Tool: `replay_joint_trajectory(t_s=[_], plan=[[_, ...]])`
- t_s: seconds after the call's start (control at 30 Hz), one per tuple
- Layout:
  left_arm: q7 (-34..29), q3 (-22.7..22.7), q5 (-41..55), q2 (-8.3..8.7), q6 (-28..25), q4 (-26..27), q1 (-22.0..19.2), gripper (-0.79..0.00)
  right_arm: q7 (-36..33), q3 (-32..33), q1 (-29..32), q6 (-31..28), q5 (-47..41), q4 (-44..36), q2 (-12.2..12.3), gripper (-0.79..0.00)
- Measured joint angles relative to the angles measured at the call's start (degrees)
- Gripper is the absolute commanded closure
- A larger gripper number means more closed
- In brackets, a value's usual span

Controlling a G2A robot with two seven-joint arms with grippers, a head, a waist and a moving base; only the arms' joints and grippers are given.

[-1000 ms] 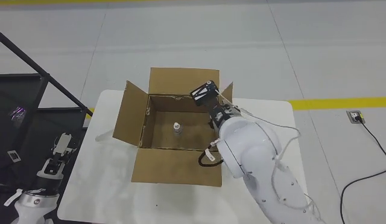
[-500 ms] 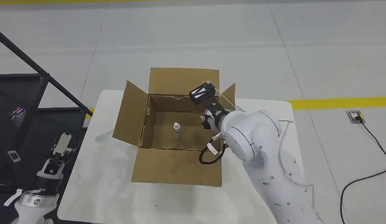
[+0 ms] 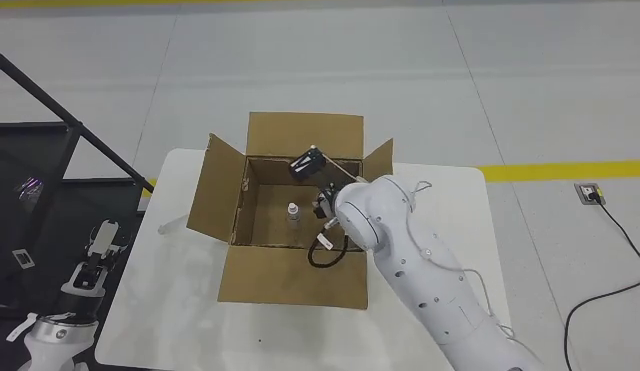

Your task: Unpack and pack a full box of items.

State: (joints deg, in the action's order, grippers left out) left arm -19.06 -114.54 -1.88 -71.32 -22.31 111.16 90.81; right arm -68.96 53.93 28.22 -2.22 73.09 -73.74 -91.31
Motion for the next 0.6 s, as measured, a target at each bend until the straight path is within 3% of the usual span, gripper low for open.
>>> replay_joint_trajectory(t_s=[0.37, 0.47, 0.6], plan=[[0.0, 0.0, 0.0, 0.0, 0.0, 0.0, 0.0, -0.785, 8.37, -4.21, -4.69, 1.16, -2.53, 18.07, -2.7, 0.0], [0.0, 0.0, 0.0, 0.0, 0.0, 0.0, 0.0, -0.785, 9.88, -4.57, -5.75, 0.54, -3.97, 21.96, -3.33, -0.2], [0.0, 0.0, 0.0, 0.0, 0.0, 0.0, 0.0, -0.785, 11.65, -4.84, -6.88, 0.17, -5.26, 25.92, -3.99, -0.289]])
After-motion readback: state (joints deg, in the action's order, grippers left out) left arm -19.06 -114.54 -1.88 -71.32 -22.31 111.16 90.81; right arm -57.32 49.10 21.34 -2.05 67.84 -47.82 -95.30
